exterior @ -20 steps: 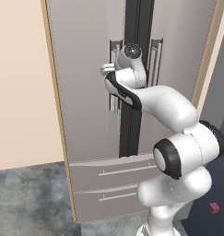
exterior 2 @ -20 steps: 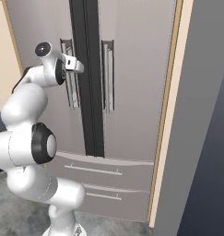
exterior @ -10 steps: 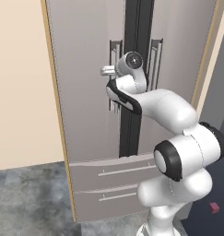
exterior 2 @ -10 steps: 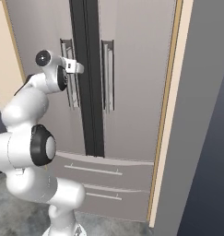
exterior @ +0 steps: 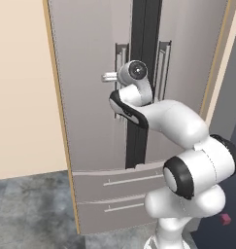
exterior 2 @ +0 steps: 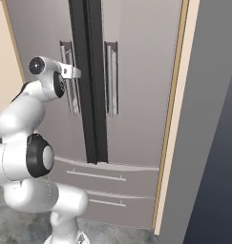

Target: There is a bowl on the dining counter. Grab a lemon wedge from the fridge and place it in the bowl. Then get the liquor bottle and glass cup from the cabinet and place them next to the bowl.

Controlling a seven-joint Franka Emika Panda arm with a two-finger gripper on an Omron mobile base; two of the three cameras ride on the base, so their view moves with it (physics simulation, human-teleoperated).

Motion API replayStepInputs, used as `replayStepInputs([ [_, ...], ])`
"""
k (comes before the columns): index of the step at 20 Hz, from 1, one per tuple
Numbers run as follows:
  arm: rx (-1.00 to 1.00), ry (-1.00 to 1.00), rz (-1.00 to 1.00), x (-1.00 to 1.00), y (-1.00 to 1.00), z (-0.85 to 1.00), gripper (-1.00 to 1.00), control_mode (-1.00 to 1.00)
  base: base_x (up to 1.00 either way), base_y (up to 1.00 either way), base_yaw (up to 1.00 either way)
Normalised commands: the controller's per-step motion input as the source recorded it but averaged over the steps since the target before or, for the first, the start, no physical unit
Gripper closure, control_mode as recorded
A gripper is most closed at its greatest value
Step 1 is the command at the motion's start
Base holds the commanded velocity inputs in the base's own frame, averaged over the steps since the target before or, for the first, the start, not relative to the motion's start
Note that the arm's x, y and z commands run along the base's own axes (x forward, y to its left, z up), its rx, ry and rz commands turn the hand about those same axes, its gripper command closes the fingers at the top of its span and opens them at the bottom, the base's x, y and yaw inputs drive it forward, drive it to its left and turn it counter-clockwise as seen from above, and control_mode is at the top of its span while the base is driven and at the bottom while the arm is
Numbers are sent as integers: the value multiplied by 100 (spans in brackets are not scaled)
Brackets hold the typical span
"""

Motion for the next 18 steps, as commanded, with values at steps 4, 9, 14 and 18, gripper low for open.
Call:
replayStepInputs([
  [4, 1, 0, 0, -82, 55, 0, 100, -100, 0, 0, 0],
  [9, 2, 0, 0, -100, 64, 8, 100, -100, 0, 0, 0],
  [14, 4, 0, 2, -100, 88, 12, 100, -100, 0, 0, 0],
  [18, 1, 4, 4, -82, 100, 6, 100, -100, 0, 0, 0],
])
